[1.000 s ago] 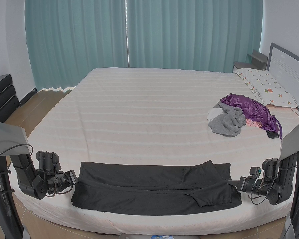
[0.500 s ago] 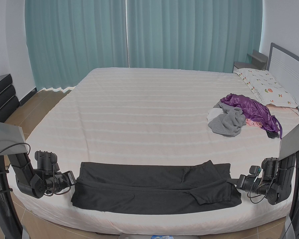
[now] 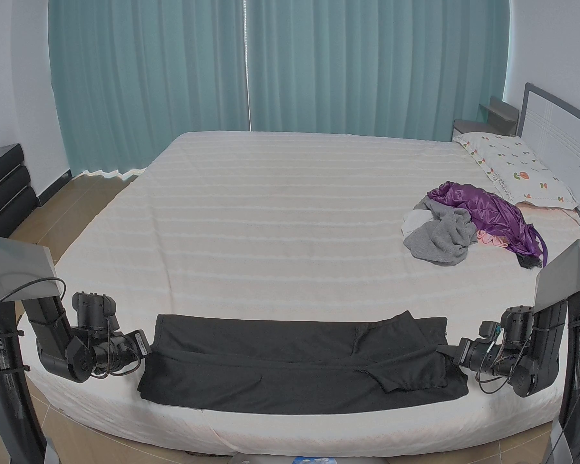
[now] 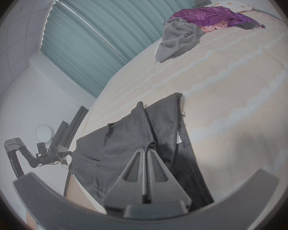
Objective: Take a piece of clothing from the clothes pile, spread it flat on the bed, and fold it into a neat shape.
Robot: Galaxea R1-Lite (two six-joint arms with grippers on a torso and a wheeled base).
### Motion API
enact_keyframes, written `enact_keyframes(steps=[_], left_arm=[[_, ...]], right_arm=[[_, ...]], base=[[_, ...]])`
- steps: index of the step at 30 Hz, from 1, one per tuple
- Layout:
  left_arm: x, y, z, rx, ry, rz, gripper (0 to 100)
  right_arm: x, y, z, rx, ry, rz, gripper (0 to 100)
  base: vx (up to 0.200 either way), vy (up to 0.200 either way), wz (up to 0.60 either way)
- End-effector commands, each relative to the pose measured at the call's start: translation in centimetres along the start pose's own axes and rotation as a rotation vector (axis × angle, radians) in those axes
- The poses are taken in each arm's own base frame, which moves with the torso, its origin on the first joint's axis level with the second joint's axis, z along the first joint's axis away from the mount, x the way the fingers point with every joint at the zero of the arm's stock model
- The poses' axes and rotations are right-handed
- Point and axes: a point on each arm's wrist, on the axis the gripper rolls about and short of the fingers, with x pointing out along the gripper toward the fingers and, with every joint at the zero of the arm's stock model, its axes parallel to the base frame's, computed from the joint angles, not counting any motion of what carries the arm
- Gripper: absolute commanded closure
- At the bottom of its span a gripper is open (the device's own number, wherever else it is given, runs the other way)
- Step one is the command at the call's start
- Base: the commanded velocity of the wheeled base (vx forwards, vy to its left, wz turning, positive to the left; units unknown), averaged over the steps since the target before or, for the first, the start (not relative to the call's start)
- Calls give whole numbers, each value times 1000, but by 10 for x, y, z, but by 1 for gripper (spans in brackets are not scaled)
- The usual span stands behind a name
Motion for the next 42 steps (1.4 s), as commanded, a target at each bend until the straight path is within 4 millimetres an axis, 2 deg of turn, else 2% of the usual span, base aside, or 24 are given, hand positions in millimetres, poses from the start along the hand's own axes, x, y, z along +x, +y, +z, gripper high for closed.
enact_keyframes(steps=[1,19,20,21,30,36,42], left_arm=[[7,2,-4,-3,20,9,100],[11,1,-5,-9,26,4,100],[12,1,-6,-9,28,4,0],[11,0,-6,-9,27,3,0],[7,0,-5,-12,22,3,0],[-10,0,11,-28,-34,-23,0],[-8,-6,13,-17,-13,-101,0]], right_arm=[[5,-1,-3,-3,6,4,100],[10,-4,-6,-3,15,4,100],[10,-3,-6,-3,17,4,100],[10,-3,-6,-3,16,3,0],[3,-1,2,29,-12,9,0],[-4,2,16,154,-62,28,0],[-1,-1,15,207,-55,35,0]], base=[[0,0,0],[0,0,0],[0,0,0],[0,0,0],[0,0,0],[0,0,0],[0,0,0]])
